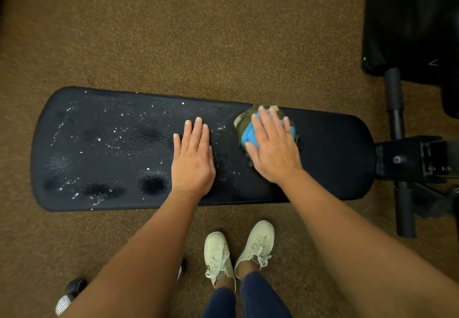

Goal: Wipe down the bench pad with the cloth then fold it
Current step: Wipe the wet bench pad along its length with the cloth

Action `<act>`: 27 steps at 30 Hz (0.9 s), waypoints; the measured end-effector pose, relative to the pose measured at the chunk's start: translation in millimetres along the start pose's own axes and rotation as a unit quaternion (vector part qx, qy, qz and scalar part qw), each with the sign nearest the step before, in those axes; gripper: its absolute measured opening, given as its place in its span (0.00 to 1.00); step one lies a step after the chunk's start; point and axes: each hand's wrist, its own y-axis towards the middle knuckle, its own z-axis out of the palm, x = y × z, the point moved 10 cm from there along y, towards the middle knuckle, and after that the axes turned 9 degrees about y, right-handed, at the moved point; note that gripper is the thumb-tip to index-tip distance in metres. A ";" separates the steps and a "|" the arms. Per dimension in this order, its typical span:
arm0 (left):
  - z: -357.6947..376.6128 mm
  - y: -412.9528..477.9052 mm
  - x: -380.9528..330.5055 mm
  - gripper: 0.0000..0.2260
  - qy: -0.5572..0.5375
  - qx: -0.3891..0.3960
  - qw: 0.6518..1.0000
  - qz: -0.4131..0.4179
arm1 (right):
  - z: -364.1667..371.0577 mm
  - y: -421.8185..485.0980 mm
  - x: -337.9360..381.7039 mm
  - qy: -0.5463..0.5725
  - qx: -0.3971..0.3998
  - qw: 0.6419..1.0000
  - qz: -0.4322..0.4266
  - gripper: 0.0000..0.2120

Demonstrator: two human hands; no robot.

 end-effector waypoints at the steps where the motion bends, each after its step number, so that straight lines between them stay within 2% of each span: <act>1: 0.3 0.0 1.0 0.24 0.000 0.000 1.000 -0.002 | -1.1 10.9 -2.5 0.007 -0.004 0.999 0.046 0.31; 3: 0.8 0.5 2.5 0.24 -0.001 -0.001 1.000 -0.009 | 0.9 29.3 15.2 0.018 -0.003 0.997 0.077 0.30; 6: 1.5 0.3 5.2 0.24 -0.006 -0.003 1.000 -0.019 | 11.2 32.5 58.7 0.013 0.032 0.999 -0.032 0.29; 9: 0.6 0.4 8.3 0.24 -0.002 -0.006 1.000 -0.026 | 10.4 15.9 51.1 0.007 0.047 0.992 -0.117 0.28; 11: -0.6 0.2 12.1 0.25 0.004 -0.005 0.999 -0.033 | 7.4 17.1 31.3 0.003 0.040 0.994 -0.099 0.29; 13: -0.7 0.1 14.5 0.25 0.010 -0.005 0.999 -0.035 | 4.9 28.3 24.2 0.012 0.026 0.999 -0.035 0.30; 15: 0.4 0.3 14.9 0.25 0.009 -0.006 0.999 -0.037 | 4.9 37.6 37.3 0.022 0.011 1.000 0.013 0.29; 16: 0.7 0.3 15.2 0.25 0.007 -0.006 0.999 -0.039 | 7.6 39.0 47.6 0.026 0.015 0.999 0.009 0.28; 21: 1.1 0.0 16.8 0.24 -0.003 -0.010 0.999 -0.043 | 12.2 14.4 53.0 0.006 0.063 0.986 -0.157 0.28; 22: 0.3 0.0 16.7 0.24 -0.002 -0.010 0.999 -0.043 | 9.3 15.3 42.5 0.004 0.059 0.987 -0.152 0.28; 24: -0.4 -0.1 17.2 0.24 0.002 -0.011 0.999 -0.046 | 2.1 29.1 24.8 0.018 0.038 0.996 -0.082 0.29; 27: 1.2 0.2 17.9 0.24 0.004 -0.012 0.999 -0.049 | 2.5 47.7 37.1 0.022 0.013 1.000 0.002 0.29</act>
